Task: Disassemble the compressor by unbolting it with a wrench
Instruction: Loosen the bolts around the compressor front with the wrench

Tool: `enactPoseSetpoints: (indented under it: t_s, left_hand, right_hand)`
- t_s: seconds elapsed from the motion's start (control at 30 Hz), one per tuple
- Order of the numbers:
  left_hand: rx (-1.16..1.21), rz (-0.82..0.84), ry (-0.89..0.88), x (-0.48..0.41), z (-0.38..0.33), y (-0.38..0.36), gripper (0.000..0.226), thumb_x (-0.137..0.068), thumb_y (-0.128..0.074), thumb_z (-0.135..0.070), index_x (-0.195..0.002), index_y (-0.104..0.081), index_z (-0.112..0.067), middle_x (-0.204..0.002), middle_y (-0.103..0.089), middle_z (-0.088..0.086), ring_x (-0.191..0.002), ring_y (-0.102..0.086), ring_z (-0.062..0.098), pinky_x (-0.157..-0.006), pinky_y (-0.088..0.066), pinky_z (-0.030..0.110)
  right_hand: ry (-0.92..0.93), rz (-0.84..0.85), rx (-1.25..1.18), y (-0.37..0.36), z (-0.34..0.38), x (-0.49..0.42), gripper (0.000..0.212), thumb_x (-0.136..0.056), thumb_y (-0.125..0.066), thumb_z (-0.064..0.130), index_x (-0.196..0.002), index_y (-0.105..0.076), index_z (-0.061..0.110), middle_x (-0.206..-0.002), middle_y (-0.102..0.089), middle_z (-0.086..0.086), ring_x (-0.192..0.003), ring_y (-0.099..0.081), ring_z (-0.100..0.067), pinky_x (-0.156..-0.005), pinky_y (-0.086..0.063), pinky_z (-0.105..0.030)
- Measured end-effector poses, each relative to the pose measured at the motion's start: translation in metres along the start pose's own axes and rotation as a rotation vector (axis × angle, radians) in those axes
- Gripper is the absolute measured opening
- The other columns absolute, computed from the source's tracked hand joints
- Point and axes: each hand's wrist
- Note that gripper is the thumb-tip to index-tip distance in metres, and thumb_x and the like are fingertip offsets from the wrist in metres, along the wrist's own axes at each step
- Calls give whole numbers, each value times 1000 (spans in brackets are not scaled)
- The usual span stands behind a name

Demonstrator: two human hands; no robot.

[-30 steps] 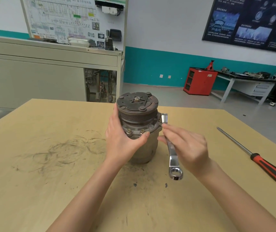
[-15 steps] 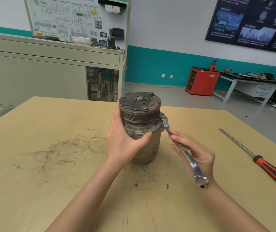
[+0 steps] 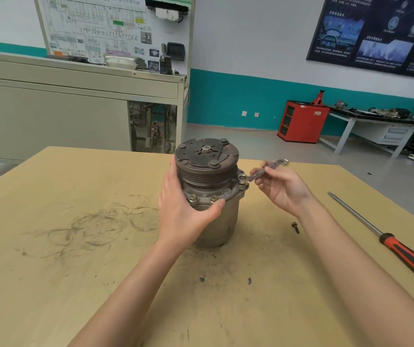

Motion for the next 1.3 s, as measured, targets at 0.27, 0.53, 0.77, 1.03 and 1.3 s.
enactPoseSetpoints:
  t_s: [0.27, 0.53, 0.77, 1.03, 1.3]
  left_hand:
    - [-3, 7, 2, 2, -2, 2, 117, -57, -67, -66, -154, -11, -29, -151, -30, -9, -140, -28, 8, -115, -29, 51]
    - [-1, 17, 4, 1, -2, 3, 118, -57, -67, -66, -154, -10, -29, -151, -29, -9, -141, -27, 9, -116, -29, 50]
    - [-9, 9, -3, 2, -3, 2, 118, -57, -66, -66, -154, -12, -27, -150, -31, -7, -140, -29, 10, -115, -28, 51]
    - [-4, 8, -14, 2, -3, 2, 118, -58, -67, -67, -154, -13, -27, -146, -32, -13, -139, -30, 9, -115, -29, 50]
    - [-5, 9, -12, 1, -2, 2, 118, -56, -64, -67, -154, -11, -28, -142, -29, -17, -140, -29, 10, -115, -28, 49]
  right_hand:
    - [-3, 96, -14, 0, 1, -27, 15, -99, -37, 7, -104, -51, 8, -72, -67, -8, -53, -62, -10, -48, -51, -15]
    - [419, -251, -118, -23, 13, 12, 15, -100, -43, 9, -91, -54, 6, -78, -73, -10, -68, -70, -17, -62, -55, -20]
    - [1465, -135, 1355, -41, -29, 72, 13, -81, -72, 5, -90, -71, -5, -90, -73, -12, -81, -71, -15, -79, -55, -22]
    - [1567, -102, 1634, -38, -59, 73, 21, -81, -71, 16, -81, -74, -5, -90, -73, -18, -69, -72, -20, -59, -58, -25]
    - [1231, -191, 1150, -27, -61, 82, 14, -89, -62, 8, -93, -72, -2, -101, -73, -11, -93, -71, -22, -84, -56, -30]
Point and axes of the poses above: each hand's wrist, its own x-axis away from the middle knuckle, its own y-axis out of the back of the hand, z = x × y
